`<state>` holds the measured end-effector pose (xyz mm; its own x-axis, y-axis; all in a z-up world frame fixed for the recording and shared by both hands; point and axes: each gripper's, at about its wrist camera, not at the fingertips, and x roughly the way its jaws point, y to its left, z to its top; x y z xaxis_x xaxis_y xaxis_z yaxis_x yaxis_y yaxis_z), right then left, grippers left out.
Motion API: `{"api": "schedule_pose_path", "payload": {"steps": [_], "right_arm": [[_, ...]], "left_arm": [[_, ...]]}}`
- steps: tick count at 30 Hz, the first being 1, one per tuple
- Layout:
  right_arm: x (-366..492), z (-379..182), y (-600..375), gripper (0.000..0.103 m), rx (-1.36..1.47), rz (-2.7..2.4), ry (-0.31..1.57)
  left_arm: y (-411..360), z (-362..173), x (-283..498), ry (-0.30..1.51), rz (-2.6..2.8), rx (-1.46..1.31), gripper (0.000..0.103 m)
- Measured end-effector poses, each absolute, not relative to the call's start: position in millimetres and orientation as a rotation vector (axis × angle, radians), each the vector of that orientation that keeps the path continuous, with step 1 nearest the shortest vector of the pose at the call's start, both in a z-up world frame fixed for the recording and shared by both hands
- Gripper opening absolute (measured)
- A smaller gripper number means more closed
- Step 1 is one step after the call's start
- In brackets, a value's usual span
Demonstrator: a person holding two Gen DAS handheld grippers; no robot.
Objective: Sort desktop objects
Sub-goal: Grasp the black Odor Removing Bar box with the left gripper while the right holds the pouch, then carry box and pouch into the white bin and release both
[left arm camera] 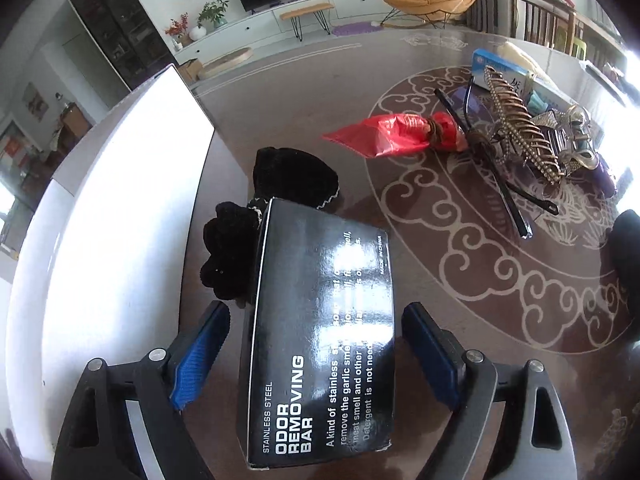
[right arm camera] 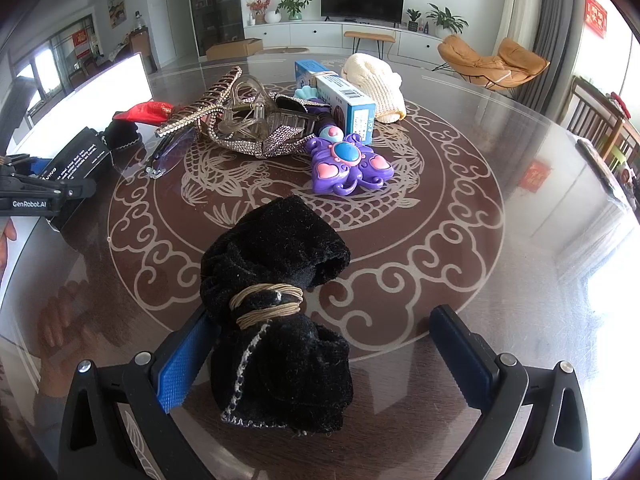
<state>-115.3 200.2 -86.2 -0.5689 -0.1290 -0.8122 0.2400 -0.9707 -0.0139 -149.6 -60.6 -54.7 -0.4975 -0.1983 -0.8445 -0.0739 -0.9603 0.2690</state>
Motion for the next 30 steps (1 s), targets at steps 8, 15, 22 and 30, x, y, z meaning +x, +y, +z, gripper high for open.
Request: {"api": "schedule_pose_path", "payload": {"steps": [8, 15, 22, 30], "right_arm": [[-115.3, -86.0, 200.1, 0.103, 1.334, -2.605, 0.181], [-114.9, -85.8, 200.2, 0.103, 1.333, -2.605, 0.181], [-115.2, -85.9, 200.6, 0.103, 1.334, -2.602, 0.175], [-140.0, -72.7, 185.9, 0.037, 1.538, -2.39, 0.297]], "left_arm": [[-83.9, -55.7, -113.2, 0.106, -2.862, 1.659, 0.064], [-76.1, -66.8, -70.1, -0.086, -2.772, 1.611, 0.096], [-76.0, -63.5, -74.9, -0.156, -2.766, 1.595, 0.095], [-57.1, -55.5, -66.3, -0.044, -2.864, 1.602, 0.058]]}}
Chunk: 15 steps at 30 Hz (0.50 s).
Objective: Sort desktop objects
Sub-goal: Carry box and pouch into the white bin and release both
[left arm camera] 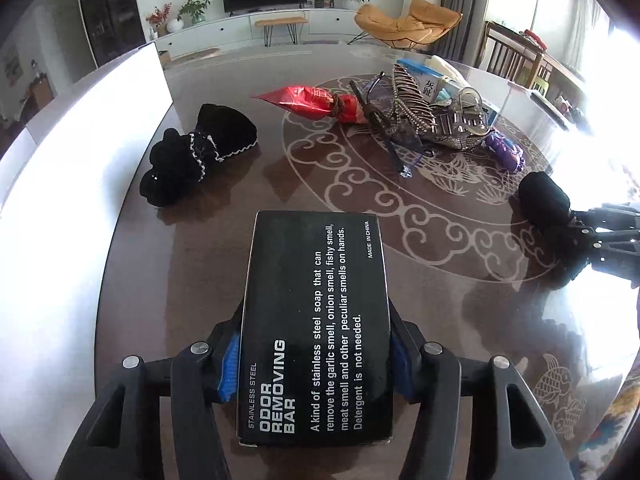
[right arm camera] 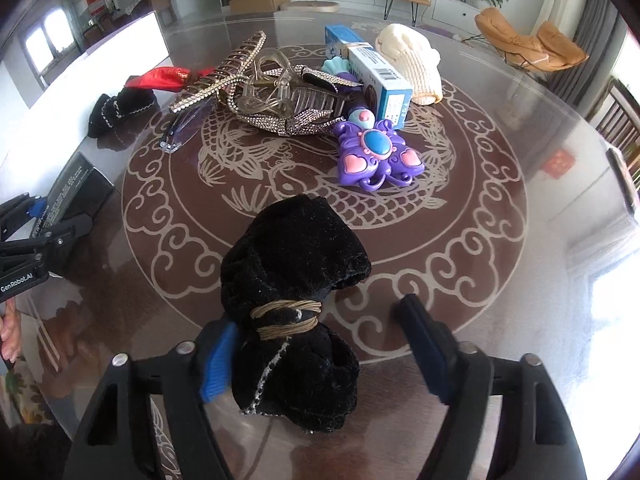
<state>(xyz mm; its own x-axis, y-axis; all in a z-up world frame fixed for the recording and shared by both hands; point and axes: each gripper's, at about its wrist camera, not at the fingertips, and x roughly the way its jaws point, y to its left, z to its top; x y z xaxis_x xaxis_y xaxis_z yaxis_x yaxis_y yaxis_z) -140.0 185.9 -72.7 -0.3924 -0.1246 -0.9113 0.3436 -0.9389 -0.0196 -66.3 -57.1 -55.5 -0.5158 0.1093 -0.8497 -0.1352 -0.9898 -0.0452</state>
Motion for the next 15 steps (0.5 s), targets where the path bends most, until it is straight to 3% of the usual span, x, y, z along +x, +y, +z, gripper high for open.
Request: {"api": "schedule_pose_path", "payload": {"steps": [1, 8, 15], "right_arm": [[-140.0, -69.4, 185.9, 0.032, 1.558, -2.383, 0.279], [-115.6, -10.8, 155.8, 0.032, 1.466, -2.404, 0.206], [-104.2, 72.1, 4.7, 0.033, 1.158, -2.248, 0.141]], "left_arm": [[-61.0, -50.8, -58.2, -0.01, 2.608, -1.453, 0.058], [-120.6, 22.1, -13.4, -0.327, 2.646, -1.281, 0.058], [-243.0, 77.8, 17.5, -0.403, 2.902, -1.24, 0.058]]}}
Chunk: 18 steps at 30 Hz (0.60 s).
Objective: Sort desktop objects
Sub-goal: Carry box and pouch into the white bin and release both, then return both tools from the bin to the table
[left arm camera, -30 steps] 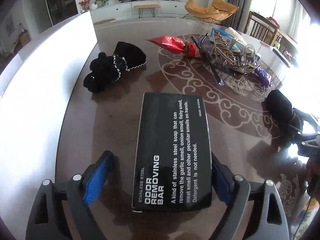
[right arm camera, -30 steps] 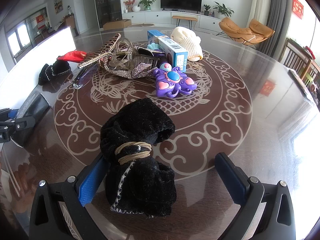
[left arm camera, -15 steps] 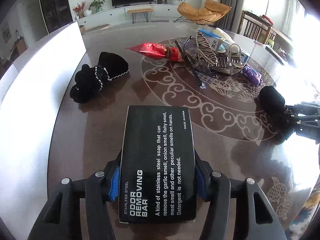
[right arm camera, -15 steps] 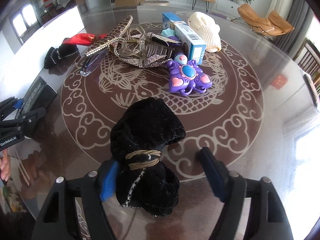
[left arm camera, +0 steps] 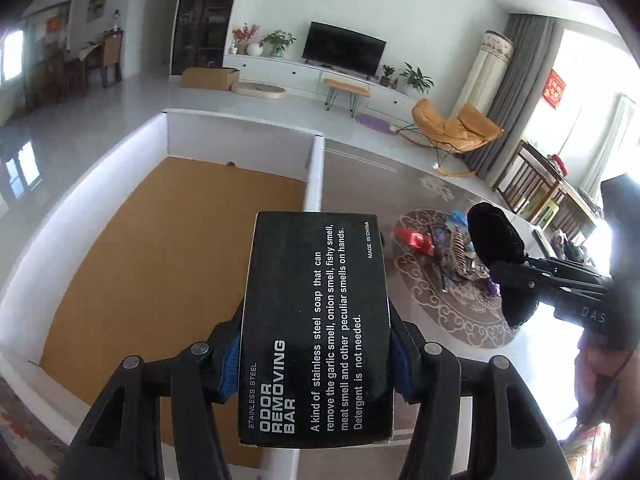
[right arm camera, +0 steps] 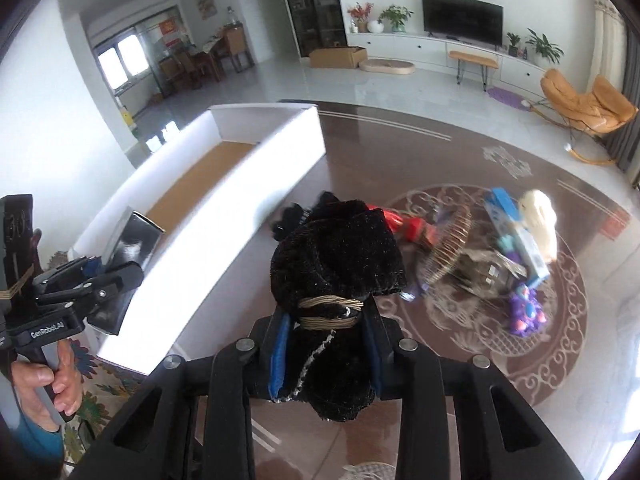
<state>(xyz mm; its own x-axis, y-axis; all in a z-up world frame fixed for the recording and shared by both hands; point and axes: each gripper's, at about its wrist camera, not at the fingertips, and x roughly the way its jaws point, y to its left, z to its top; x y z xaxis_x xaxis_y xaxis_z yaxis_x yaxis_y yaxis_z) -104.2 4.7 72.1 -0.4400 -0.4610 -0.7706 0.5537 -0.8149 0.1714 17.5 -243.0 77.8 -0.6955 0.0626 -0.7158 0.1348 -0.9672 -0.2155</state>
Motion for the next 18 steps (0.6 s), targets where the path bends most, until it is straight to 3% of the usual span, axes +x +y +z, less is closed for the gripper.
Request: {"api": "schedule_pose_path", "payload": {"steps": [4, 9, 11, 13, 15, 17, 18], "right_arm": [[-81.2, 88.5, -109.8, 0.034, 1.044, -2.078, 0.162], [-49.8, 67.6, -220.3, 0.035, 1.003, -1.935, 0.287], [-43.5, 51.7, -242.2, 0.043, 1.019, -1.914, 0.315], [-42.5, 34.1, -258.8, 0.063, 1.053, -1.894, 0.339], [-43.2, 24.2, -259.7, 0.068, 1.064, -1.898, 0.333], [-42.1, 24.7, -253.2, 0.072, 1.038, -1.917, 0.321], [-41.9, 28.0, -245.8, 0.08, 1.021, -1.931, 0.317]], "left_arm": [[-317.7, 58.2, 20.5, 0.421, -2.623, 1.216, 0.058], [-369.3, 18.1, 28.8, 0.457, -2.448, 1.302, 0.058], [-377.3, 5.7, 32.0, 0.457, -2.394, 1.321, 0.058], [-379.4, 3.0, 33.8, 0.393, -2.349, 1.308, 0.062], [-380.7, 2.3, 34.3, 0.405, -2.345, 1.312, 0.076], [-378.9, 7.0, 36.5, 0.439, -2.371, 1.271, 0.078], [-375.8, 10.0, 37.2, 0.445, -2.384, 1.246, 0.078]]}}
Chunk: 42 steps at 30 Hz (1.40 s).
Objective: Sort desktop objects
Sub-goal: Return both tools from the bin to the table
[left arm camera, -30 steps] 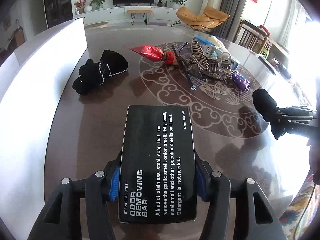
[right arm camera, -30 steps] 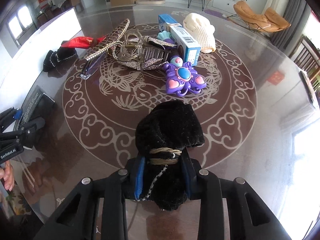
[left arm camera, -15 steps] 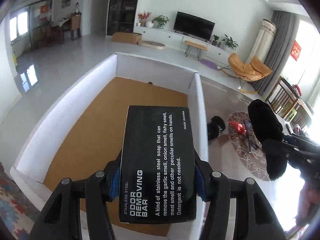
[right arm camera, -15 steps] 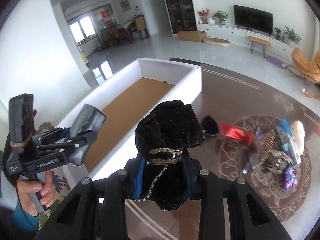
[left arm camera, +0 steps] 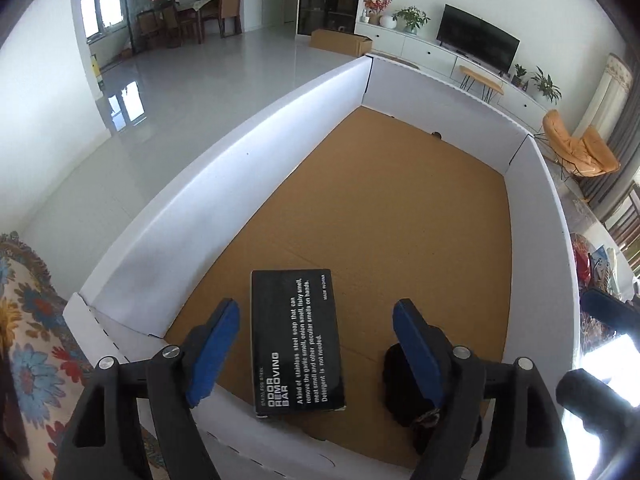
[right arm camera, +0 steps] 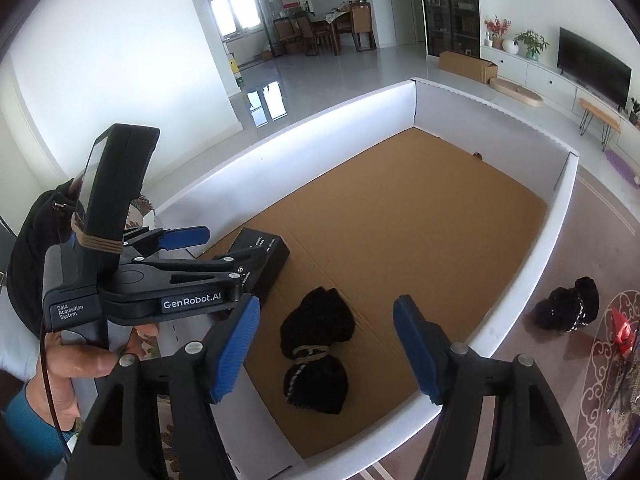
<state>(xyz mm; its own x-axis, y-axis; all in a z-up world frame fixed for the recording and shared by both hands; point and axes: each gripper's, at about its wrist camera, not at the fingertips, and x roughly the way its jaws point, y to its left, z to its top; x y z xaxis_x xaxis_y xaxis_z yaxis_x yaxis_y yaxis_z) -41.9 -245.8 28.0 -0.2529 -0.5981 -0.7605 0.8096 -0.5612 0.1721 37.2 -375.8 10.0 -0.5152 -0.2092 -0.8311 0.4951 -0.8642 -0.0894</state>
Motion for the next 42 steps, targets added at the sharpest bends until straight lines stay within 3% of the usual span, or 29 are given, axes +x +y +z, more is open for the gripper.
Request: {"api": "schedule_pose_path", "payload": {"steps": [6, 11, 13, 14, 21, 29, 34, 42], "right_arm": [[-30.7, 52.2, -158.3, 0.103, 0.809, -2.143, 0.317], [-26.9, 29.0, -32.8, 0.103, 0.825, -2.375, 0.225], [-29.4, 9.0, 18.3, 0.103, 0.879, -2.479, 0.216], [-33.3, -0.7, 42.7, 0.103, 0.925, -2.528, 0.235], [-63.9, -53.3, 169.2, 0.103, 1.3, -2.649, 0.259], [-91.0, -73.9, 189.6, 0.103, 1.379, -2.669, 0.19], [-96.2, -78.0, 188.0, 0.103, 1.375, -2.665, 0.121], [-98.7, -80.9, 186.8, 0.103, 1.372, -2.666, 0.12]], "left_arm": [[-322.5, 41.7, 41.2, 0.448, -2.574, 1.14, 0.078], [-223.5, 62.1, 39.7, 0.349, -2.844, 1.182, 0.081], [-179.3, 61.5, 41.6, 0.268, -2.927, 1.217, 0.097], [-158.1, 57.6, 41.8, 0.233, -2.956, 1.24, 0.1], [-39.5, -29.7, -2.6, -0.04, -2.894, 1.492, 0.102], [10.0, -60.6, -65.2, -0.259, -2.842, 1.518, 0.102], [-3.6, -67.3, -75.0, -0.099, -2.918, 1.5, 0.103], [-6.5, -67.4, -71.6, -0.088, -2.884, 1.481, 0.103]]}}
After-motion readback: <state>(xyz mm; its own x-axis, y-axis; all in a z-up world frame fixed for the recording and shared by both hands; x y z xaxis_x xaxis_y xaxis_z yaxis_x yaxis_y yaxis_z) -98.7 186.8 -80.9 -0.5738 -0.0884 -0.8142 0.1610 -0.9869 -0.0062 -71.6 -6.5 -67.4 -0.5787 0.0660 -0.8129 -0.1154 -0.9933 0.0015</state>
